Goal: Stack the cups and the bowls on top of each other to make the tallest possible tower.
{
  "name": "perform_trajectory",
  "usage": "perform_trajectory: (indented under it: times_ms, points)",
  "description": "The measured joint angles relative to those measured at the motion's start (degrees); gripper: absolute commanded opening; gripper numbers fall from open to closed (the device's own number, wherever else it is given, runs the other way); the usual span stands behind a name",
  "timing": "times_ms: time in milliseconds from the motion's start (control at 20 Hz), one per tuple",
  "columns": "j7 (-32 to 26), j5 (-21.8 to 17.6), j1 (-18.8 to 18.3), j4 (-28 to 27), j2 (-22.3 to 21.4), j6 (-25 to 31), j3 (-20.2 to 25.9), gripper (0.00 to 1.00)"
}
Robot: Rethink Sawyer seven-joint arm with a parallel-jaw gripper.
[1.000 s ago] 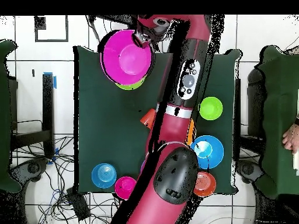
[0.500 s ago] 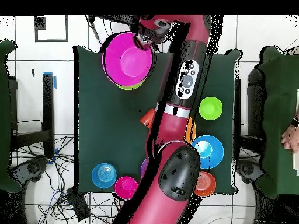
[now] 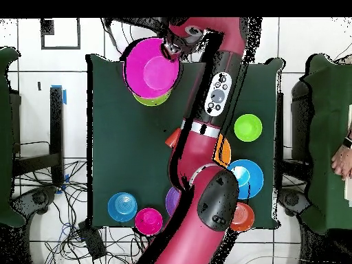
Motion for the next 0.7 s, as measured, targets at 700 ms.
perform_trajectory:
  times_ms: [700]
  points:
    - [0.0,-14.6,-3.64,-1.58,6.01,7.87,16.01,0.0]
